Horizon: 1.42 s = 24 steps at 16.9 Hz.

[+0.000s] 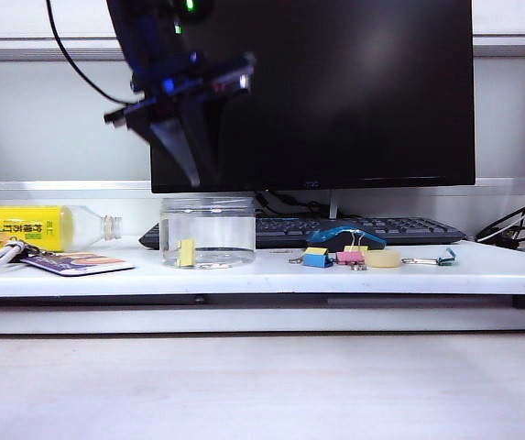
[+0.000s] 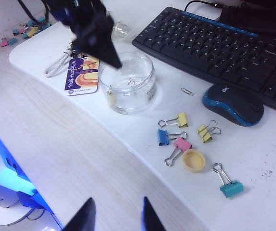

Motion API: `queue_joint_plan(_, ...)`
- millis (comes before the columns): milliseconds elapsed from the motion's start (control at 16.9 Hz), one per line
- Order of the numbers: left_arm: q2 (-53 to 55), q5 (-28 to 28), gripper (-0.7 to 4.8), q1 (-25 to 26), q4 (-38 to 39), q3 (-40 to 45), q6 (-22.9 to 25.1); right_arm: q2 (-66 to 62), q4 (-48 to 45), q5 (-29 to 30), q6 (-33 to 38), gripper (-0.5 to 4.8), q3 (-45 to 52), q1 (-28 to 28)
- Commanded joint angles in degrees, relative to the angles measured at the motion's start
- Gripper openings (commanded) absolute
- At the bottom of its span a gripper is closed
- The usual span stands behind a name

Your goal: Take the clips out of the round transparent plastic box and place them on the table.

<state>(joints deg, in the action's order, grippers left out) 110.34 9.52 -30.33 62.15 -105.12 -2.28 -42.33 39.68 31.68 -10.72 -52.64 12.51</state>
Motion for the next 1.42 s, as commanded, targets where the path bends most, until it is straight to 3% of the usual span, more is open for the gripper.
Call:
queue_joint_plan(59,0.5,-0.7,1.48,-0.2,3.0,-0.1,10.2,0.1,-1.0,0.7,0.3,1.26,-0.1,0.1)
queue_joint_plan(296,0.5,-4.3,1.47,-0.2,3.5,-0.1,14.4,0.1,-1.0,1.1,0.3,1.26,-0.1,0.1)
queue_joint_plan(1124,6.0,-4.1,1.46,-0.2,3.8,-0.7,14.5,0.1,-1.0,1.1,0.3,1.26,-0.1,0.1)
queue_joint_plan(1420,8.2,-3.0,1.06,-0.2,3.3,-1.0,14.5,0.1,-1.0,1.1,0.3,1.26,-0.1,0.1)
